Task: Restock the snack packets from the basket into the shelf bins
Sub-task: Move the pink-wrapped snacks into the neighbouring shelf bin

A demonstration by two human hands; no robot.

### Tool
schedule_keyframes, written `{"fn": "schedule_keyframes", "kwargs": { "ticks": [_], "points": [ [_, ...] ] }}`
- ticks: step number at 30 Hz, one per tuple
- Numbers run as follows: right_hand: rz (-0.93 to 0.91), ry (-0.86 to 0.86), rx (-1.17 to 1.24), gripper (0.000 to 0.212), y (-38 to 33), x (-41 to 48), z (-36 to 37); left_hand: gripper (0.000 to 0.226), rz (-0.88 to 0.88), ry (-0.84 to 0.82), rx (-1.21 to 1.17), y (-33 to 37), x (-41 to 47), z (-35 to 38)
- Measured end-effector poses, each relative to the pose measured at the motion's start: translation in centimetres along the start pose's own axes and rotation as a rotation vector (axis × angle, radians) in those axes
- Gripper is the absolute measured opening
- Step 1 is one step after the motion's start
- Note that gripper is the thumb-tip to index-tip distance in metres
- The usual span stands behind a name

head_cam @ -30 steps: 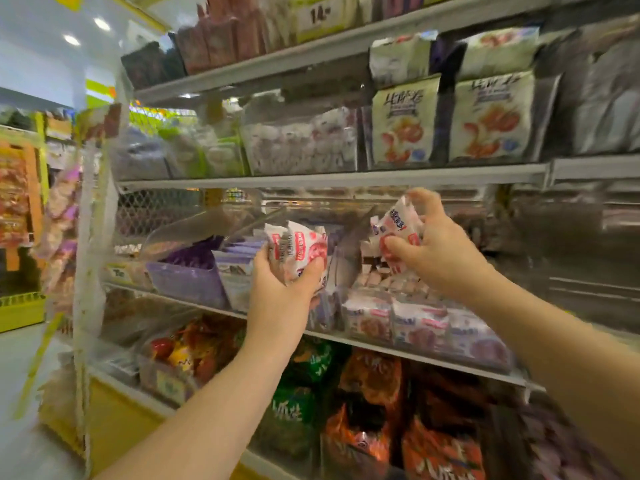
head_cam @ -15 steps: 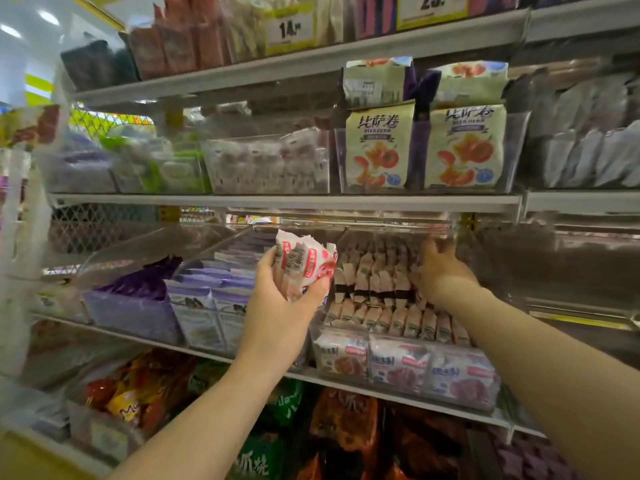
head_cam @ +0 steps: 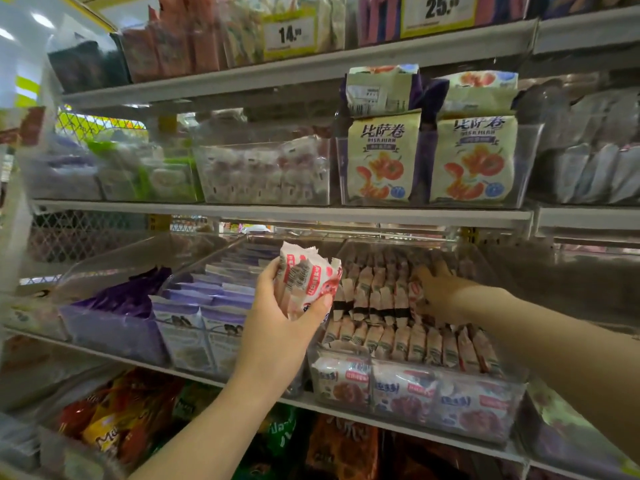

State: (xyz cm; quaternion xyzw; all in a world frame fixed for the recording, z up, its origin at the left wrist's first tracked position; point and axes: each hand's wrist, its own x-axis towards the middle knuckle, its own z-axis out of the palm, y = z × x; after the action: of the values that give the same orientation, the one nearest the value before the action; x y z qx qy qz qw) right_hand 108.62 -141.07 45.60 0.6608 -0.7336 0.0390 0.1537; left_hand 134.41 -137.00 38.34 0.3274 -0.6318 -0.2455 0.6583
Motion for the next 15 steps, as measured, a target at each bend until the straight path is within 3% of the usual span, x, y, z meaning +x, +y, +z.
{"fn": "schedule_keyframes", "kwargs": {
  "ticks": [6, 11, 15],
  "points": [
    [-0.038, -0.124, 0.000, 0.104, 1.9, -0.9, -2.1, 0.064, 0.010, -0.058, 0.026, 0.4, 0.1, 0.0],
    [-0.158, -0.010, -0.133, 0.091, 2.0, -2.5, -3.2, 0.061, 0.055, -0.088, 0.017, 1.1, 0.3, 0.6],
    [-0.259, 0.190, -0.108, 0.077, 2.7, -4.9, -4.9, 0.061, 0.032, -0.229, 0.009, 1.2, 0.3, 2.1]
  ]
}}
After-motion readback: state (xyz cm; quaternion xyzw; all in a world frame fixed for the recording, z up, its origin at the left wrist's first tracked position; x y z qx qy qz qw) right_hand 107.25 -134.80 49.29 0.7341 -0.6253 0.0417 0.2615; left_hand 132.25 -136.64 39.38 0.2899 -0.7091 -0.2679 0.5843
